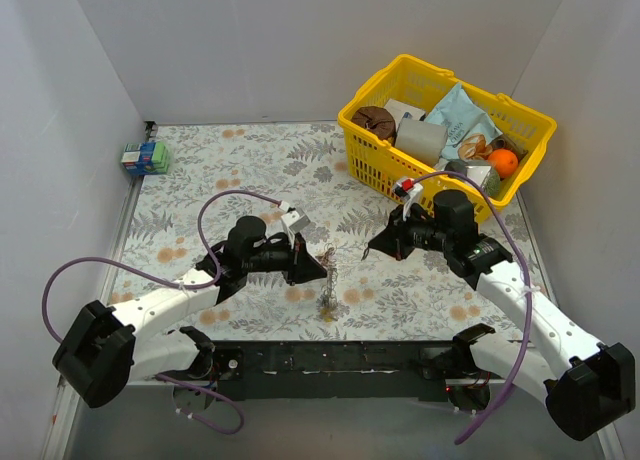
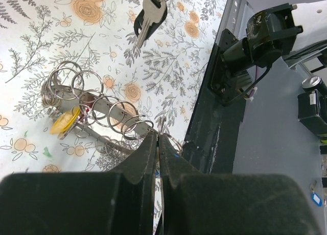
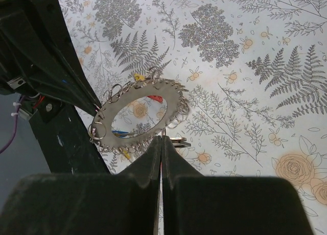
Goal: Put the keys on the keyring
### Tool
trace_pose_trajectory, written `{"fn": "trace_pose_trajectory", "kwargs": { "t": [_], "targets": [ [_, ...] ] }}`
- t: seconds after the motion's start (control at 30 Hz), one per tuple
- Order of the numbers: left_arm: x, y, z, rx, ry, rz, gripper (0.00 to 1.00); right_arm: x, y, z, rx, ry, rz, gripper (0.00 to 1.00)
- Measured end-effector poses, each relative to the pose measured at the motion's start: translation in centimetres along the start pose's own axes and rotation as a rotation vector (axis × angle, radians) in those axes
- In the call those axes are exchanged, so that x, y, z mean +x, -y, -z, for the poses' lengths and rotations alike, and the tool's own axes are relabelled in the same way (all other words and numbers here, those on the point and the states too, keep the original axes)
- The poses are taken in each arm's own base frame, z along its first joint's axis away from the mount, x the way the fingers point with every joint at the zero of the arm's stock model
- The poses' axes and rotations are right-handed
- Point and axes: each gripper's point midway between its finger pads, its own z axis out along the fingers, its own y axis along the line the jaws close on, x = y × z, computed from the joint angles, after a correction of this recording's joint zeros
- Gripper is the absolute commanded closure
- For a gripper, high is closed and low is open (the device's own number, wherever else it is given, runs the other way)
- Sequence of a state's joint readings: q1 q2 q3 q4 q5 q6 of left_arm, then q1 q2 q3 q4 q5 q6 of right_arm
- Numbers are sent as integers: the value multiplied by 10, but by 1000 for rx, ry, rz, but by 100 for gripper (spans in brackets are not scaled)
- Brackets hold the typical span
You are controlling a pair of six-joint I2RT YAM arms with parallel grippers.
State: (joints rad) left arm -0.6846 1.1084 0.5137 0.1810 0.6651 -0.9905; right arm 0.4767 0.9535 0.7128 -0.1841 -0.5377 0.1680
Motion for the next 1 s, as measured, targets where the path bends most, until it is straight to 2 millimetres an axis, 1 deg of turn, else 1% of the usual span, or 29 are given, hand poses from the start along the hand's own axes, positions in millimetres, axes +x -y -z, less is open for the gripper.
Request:
{"fn": "trace_pose_trajectory", "kwargs": {
  "t": [0.13,0.27,0.5,0.6,0.73,0.87,1.0],
  "targets": [
    [-4,-3,-3,-11,9,-9,100,2,-4,-2,-20,-10,19,99],
    [-7,-7,-3,-32,20,-21,100,7,-13,-6,-53,-31,42,99],
    [-12,-12,0,-84,34,-30,100,11,-23,-10,-97,-47,69,99],
    [-12,-13,7,-126,38,-28,100,10,-26,-12,-115,-42,81,99],
    [-12,-18,20,-213,30,-23,100,9,-28,-16,-129,-39,91,99],
    [-17,-20,30,-275,20,-24,100,7,-29,-20,-140,-32,102,99],
    [-22,-19,38,-301,29,-31,100,9,-30,-25,-150,-41,103,99]
  ]
}}
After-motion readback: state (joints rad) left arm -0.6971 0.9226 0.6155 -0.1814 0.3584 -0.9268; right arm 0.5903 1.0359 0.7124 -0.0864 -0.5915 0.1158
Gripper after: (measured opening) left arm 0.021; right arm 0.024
